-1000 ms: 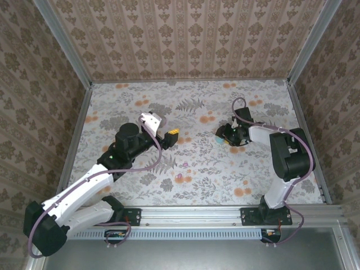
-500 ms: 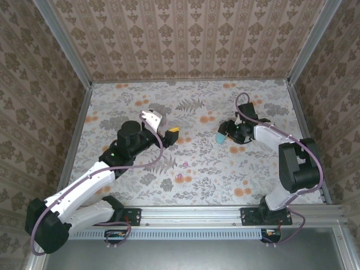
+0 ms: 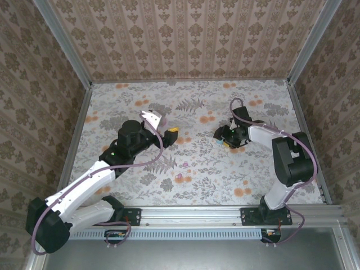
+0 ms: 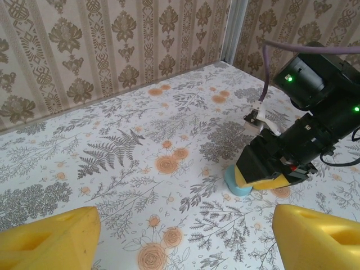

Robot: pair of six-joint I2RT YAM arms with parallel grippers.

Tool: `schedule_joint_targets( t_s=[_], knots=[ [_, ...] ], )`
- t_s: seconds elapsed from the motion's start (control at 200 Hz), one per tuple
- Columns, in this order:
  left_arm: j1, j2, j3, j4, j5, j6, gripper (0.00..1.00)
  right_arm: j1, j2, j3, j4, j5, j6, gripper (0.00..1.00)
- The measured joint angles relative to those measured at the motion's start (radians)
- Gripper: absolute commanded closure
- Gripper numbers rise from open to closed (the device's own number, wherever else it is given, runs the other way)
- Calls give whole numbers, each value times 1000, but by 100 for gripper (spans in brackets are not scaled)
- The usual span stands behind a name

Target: Insert the wireless bluetooth earbuds into the charging case

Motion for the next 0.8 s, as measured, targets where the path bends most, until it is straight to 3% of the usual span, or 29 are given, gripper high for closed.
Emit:
schedule_joint_targets(
  t_s=[0.59,0.8],
  knots=[
    [16,0,1,-18,-7,-26,19,28,13,19,29,-38,9,44],
    [83,75,89,-121,-33,-96,20,66,-51,19,60,-50,-32,45]
  ],
)
